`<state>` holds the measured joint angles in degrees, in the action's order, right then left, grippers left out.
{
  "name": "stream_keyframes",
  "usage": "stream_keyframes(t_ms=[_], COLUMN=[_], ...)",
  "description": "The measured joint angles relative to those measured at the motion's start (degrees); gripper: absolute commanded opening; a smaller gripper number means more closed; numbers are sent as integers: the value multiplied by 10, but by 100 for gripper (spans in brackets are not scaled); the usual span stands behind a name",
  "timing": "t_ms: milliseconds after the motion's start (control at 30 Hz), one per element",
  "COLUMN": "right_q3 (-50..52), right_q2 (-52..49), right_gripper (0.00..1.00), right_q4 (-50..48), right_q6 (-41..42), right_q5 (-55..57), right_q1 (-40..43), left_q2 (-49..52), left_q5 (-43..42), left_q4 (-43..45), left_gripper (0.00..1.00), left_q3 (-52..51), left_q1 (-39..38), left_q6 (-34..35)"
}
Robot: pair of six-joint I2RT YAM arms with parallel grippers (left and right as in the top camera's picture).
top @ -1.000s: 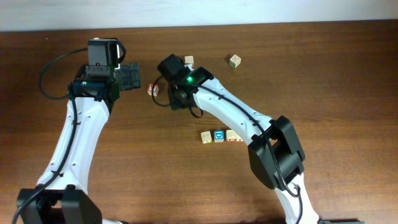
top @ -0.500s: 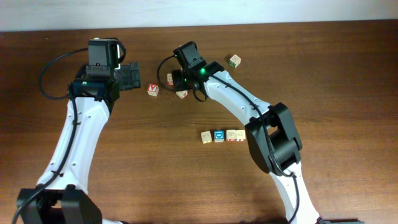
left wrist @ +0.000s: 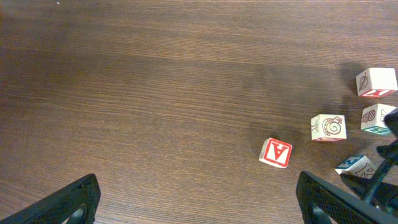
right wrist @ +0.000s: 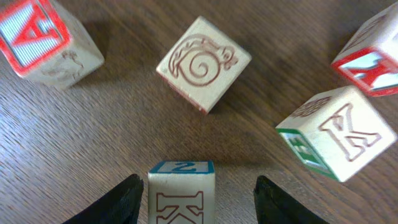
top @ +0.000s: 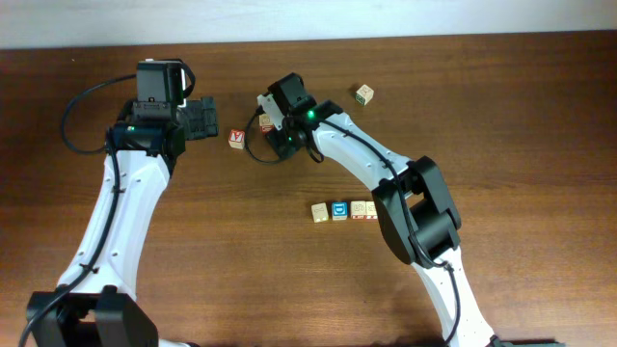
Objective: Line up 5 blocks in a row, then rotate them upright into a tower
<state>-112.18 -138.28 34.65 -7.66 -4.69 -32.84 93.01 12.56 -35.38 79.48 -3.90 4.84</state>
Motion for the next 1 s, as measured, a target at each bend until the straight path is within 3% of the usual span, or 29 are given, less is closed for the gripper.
stream_keyframes(t_ms=[100, 200, 467, 767, 867, 1000], right_q3=[0, 0, -9, -52, -50, -29], right_q2=[0, -1, 0, 76, 76, 76], right_gripper=[45, 35, 27, 27, 26, 22], right_q4=[-1, -6, 22, 251, 337, 377], right_q6=[-2, -1, 60, 255, 275, 311], right_q5=[-2, -4, -4, -24, -36, -26], right_q1=[0, 0, 0, -3, -19, -67], left_q2=[0, 0, 0, 0, 0, 0], left_q5=[0, 0, 0, 0, 0, 0], left_q4=[0, 0, 0, 0, 0, 0], left_gripper=[99, 99, 99, 99, 99, 99], left_q3=[0, 0, 0, 0, 0, 0], left_q1=[0, 0, 0, 0, 0, 0], left_q6=[0, 0, 0, 0, 0, 0])
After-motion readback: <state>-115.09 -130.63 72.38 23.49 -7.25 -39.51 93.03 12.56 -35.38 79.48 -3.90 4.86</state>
